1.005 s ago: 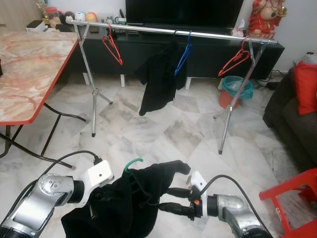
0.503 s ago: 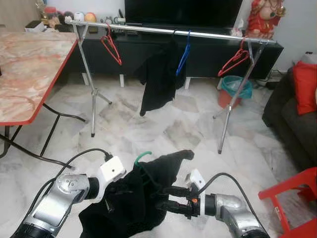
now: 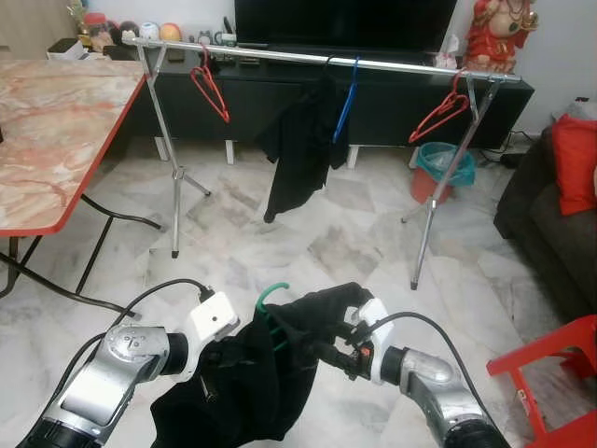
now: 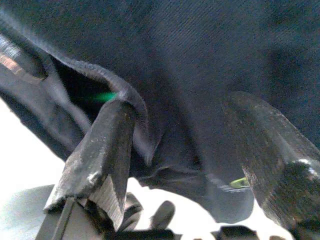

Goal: Hang hanger

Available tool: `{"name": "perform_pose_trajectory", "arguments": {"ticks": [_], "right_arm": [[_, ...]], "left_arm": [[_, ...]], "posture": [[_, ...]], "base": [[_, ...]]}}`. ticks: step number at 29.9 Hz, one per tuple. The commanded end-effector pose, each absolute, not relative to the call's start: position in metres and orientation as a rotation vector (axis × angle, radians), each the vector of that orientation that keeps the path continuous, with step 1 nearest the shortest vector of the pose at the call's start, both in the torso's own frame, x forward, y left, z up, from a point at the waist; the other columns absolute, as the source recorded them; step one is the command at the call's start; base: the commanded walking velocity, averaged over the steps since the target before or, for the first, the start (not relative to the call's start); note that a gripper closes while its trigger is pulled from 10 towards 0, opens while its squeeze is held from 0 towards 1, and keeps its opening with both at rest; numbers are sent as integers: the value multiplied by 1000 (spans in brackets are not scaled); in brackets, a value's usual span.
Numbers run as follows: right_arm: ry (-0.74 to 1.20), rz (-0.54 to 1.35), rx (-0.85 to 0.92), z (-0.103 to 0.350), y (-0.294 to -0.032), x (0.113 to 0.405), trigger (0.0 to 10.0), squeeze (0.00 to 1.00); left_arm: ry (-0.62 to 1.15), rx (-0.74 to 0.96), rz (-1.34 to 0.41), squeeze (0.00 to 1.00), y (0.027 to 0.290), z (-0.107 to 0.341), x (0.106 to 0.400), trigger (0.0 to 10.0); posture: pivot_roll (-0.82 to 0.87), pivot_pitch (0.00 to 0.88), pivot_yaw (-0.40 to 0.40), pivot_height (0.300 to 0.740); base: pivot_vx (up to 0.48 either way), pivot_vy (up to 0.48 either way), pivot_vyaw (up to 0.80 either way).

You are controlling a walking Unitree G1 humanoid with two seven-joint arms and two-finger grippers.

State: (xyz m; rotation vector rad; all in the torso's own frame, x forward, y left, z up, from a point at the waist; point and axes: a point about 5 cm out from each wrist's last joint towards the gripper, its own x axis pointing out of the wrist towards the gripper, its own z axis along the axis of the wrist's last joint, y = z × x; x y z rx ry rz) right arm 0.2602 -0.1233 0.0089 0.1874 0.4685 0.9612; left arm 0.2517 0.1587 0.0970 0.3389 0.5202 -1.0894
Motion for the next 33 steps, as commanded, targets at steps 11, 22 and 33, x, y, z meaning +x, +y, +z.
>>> {"name": "perform_pose_trajectory", "arguments": {"ticks": [11, 22, 33], "right_arm": [[523, 1029, 212, 0, -130, 246, 10000, 0], [442, 953, 228, 13, -120, 253, 10000, 0], [398, 822, 255, 26, -109, 266, 10000, 0]], "left_arm": [[468, 328, -1082, 0, 150, 104, 259, 10000], [457, 311, -1098, 0, 146, 107, 258, 10000], [460, 292, -1124, 0, 142, 107, 256, 10000]], "posture": [[-30, 0, -86, 740], [-26, 0, -91, 740], [-26, 0, -97, 740]], "base": [[0, 0, 0], [0, 0, 0], [0, 0, 0]]}}
